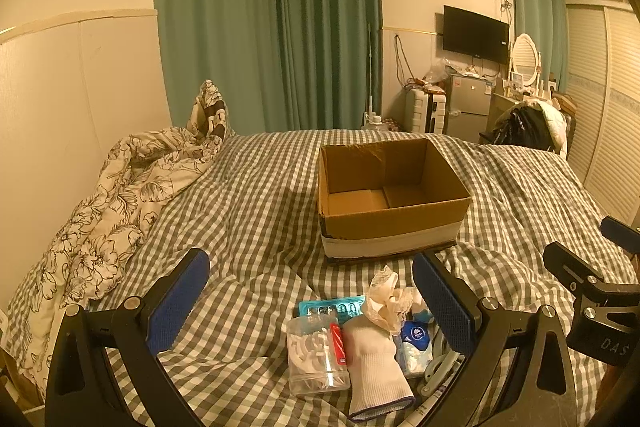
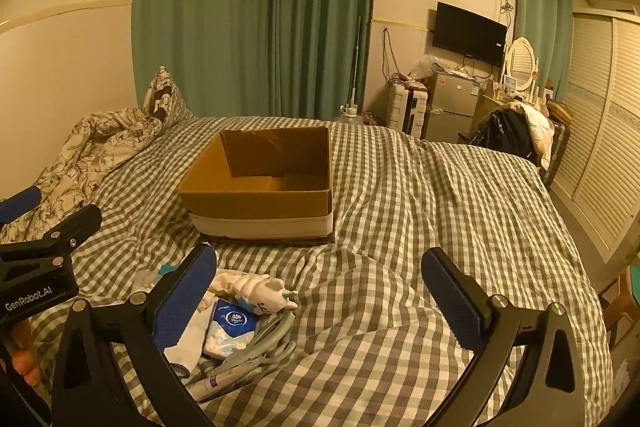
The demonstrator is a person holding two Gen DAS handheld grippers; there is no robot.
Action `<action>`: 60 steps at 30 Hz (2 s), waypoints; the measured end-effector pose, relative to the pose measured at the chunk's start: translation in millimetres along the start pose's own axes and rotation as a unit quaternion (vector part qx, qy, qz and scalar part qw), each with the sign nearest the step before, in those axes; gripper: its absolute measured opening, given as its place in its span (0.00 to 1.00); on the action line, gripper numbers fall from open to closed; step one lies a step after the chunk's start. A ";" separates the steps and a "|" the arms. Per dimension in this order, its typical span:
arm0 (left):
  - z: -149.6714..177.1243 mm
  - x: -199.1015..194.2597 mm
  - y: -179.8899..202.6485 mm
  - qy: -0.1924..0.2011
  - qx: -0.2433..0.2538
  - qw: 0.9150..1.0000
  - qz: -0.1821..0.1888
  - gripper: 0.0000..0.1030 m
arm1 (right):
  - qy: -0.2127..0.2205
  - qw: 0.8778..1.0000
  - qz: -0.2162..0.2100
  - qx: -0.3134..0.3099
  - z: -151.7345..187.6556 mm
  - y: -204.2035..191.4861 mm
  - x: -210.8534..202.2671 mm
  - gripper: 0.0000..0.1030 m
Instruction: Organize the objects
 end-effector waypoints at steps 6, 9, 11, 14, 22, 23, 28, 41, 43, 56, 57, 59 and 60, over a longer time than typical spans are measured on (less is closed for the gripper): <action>-0.1 0.6 -1.0 -0.002 0.000 1.000 0.001 1.00 | -0.002 1.000 -0.003 -0.003 0.4 -1.6 1.2 1.00; -0.1 0.8 -1.2 -0.002 0.000 1.000 0.002 1.00 | -0.003 1.000 -0.005 -0.004 0.6 -2.0 1.4 1.00; 0.0 0.8 -1.2 -0.002 0.001 1.000 0.002 1.00 | -0.004 1.000 -0.006 -0.004 0.6 -2.6 1.9 1.00; -0.2 0.9 -1.2 -0.002 0.002 1.000 0.005 1.00 | -0.005 1.000 -0.007 -0.004 0.9 -2.9 2.0 1.00; 0.3 1.4 -1.6 -0.004 0.001 1.000 0.006 1.00 | -0.008 1.000 -0.009 -0.005 1.2 -3.6 2.2 1.00; 0.4 2.0 -1.8 -0.005 0.001 1.000 0.006 1.00 | -0.008 1.000 -0.010 -0.005 1.3 -3.5 1.9 1.00; 0.6 4.0 -1.9 -0.010 0.002 1.000 0.007 1.00 | -0.008 1.000 -0.010 -0.006 1.2 -4.0 2.2 1.00; 1.3 3.5 -2.3 -0.014 0.005 1.000 0.014 1.00 | -0.010 1.000 -0.012 -0.009 2.8 -8.5 2.1 1.00; 1.3 3.3 -2.3 -0.015 0.006 1.000 0.015 1.00 | -0.010 1.000 -0.011 -0.009 2.6 -8.6 2.1 1.00; 3.1 8.5 -8.8 -0.027 0.003 0.999 0.018 1.00 | -0.010 1.000 -0.013 -0.012 0.9 -10.5 -1.1 1.00; 4.6 10.9 -10.2 -0.031 0.002 0.999 0.016 1.00 | -0.013 1.000 -0.014 -0.012 1.9 -10.3 0.9 1.00; 11.0 20.4 -12.0 -0.048 0.003 0.999 0.010 1.00 | -0.023 1.000 -0.015 -0.012 5.3 -9.8 7.3 1.00; 15.0 25.9 -12.2 -0.058 0.005 0.998 0.008 1.00 | -0.028 0.999 -0.015 -0.013 7.7 -9.5 10.5 1.00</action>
Point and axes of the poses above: each gripper's, at about its wrist camera, not at the fingertips, and x roughly the way its jaws point, y to its right, z to its underside, the point moved 3 cm from there along x, roughly the way its jaws point, and after that the axes turned 3 degrees about -z, right-handed, at the moved point
